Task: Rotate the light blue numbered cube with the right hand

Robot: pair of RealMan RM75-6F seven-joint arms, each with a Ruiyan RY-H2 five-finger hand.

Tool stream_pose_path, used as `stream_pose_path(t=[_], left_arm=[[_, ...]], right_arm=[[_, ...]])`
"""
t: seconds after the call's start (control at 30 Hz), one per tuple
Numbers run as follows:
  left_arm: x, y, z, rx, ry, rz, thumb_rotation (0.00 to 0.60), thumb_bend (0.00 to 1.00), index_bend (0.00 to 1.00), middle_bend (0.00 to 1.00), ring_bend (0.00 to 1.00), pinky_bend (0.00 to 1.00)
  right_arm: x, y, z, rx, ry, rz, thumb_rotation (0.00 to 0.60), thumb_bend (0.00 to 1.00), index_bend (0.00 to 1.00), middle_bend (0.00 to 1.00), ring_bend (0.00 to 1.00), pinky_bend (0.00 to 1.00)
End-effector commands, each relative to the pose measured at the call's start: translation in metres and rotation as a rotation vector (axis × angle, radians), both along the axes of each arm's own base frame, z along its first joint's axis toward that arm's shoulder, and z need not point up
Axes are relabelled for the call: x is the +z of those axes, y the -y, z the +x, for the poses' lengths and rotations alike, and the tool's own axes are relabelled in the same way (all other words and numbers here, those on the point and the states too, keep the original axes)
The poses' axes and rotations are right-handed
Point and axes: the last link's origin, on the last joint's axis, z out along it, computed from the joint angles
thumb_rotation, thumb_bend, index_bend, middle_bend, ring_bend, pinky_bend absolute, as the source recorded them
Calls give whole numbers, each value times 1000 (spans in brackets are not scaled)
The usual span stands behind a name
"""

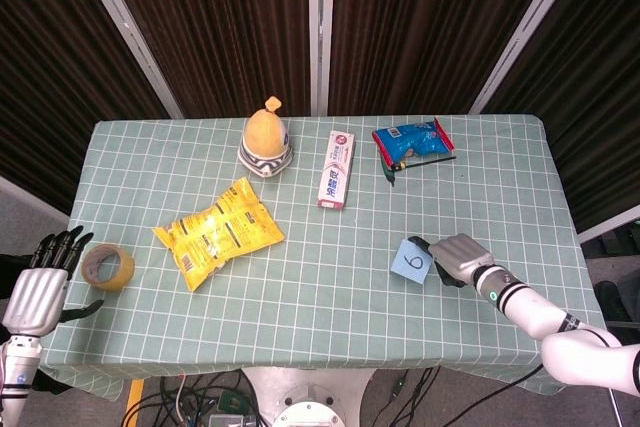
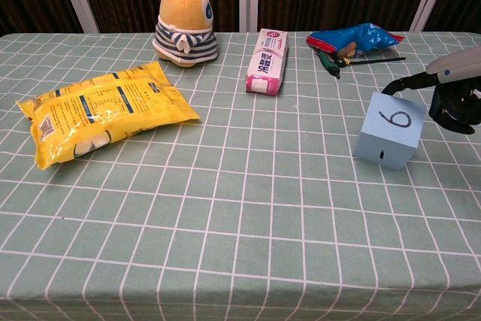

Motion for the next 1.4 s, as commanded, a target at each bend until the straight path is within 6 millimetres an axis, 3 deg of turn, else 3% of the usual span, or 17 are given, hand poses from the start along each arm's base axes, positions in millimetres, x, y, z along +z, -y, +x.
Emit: stream_pose_path(t=[0.03, 0.37, 1.4], left_arm=[[1, 0, -1, 2, 2, 1, 600, 0, 71, 0, 0, 14], [3, 2, -3, 6, 14, 7, 600, 0, 71, 0, 0, 13], [7, 2, -4, 8, 11, 13, 600, 0, 71, 0, 0, 14]], right_arm=[[-3, 1, 9, 10, -15, 23, 600, 1000, 0, 917, 796, 692], [-11, 3, 32, 42, -42, 57, 600, 1000, 0, 920, 798, 693], [-21, -14, 55, 118, -69, 112, 600, 1000, 6, 924, 803, 693]])
